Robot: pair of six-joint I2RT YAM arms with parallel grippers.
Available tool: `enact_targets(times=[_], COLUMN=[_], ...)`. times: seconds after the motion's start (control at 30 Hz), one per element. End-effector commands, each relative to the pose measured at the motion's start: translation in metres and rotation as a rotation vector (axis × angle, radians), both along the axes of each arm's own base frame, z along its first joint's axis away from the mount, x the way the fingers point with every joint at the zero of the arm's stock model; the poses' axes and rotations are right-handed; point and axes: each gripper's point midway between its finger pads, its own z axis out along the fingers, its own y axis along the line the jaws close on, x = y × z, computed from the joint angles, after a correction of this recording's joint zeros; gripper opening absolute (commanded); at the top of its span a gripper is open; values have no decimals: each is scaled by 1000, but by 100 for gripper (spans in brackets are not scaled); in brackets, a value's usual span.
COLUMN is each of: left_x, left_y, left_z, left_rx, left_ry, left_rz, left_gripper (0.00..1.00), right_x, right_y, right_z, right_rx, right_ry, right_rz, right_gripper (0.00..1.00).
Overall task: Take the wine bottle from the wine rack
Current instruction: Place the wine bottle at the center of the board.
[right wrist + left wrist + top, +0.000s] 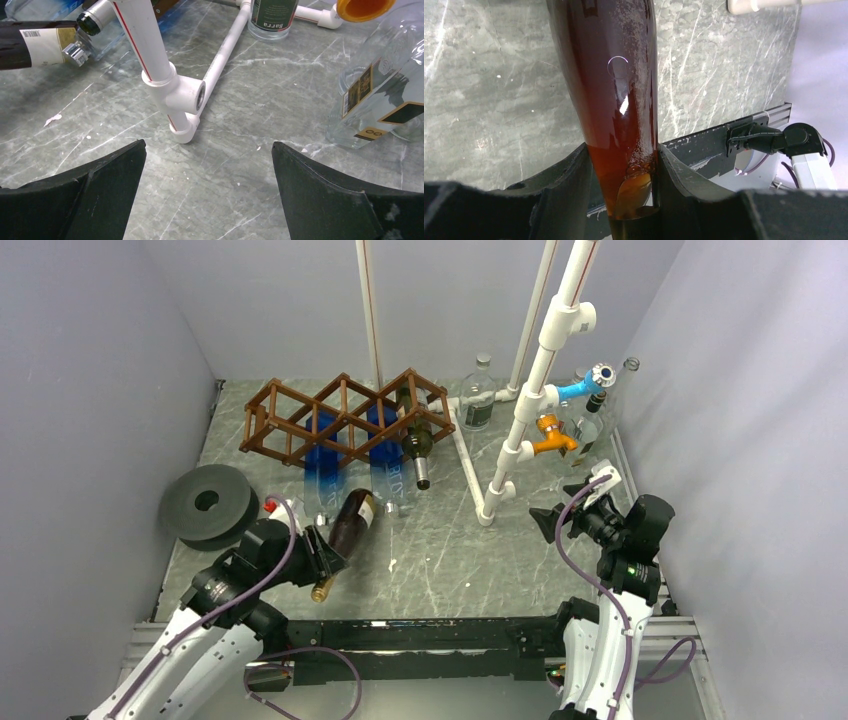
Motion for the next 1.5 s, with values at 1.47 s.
enact_targets(times=[1.47], left_x=[-24], left_y=[-50], left_z=[143], left_rx=[-339], left_ry=[-157], left_rz=[-272], left_gripper=[0], right_x=[-70], right_y=[66], right_z=[25], right_rx=[-35], right_ry=[-41], right_rz=[506], right_gripper=[100])
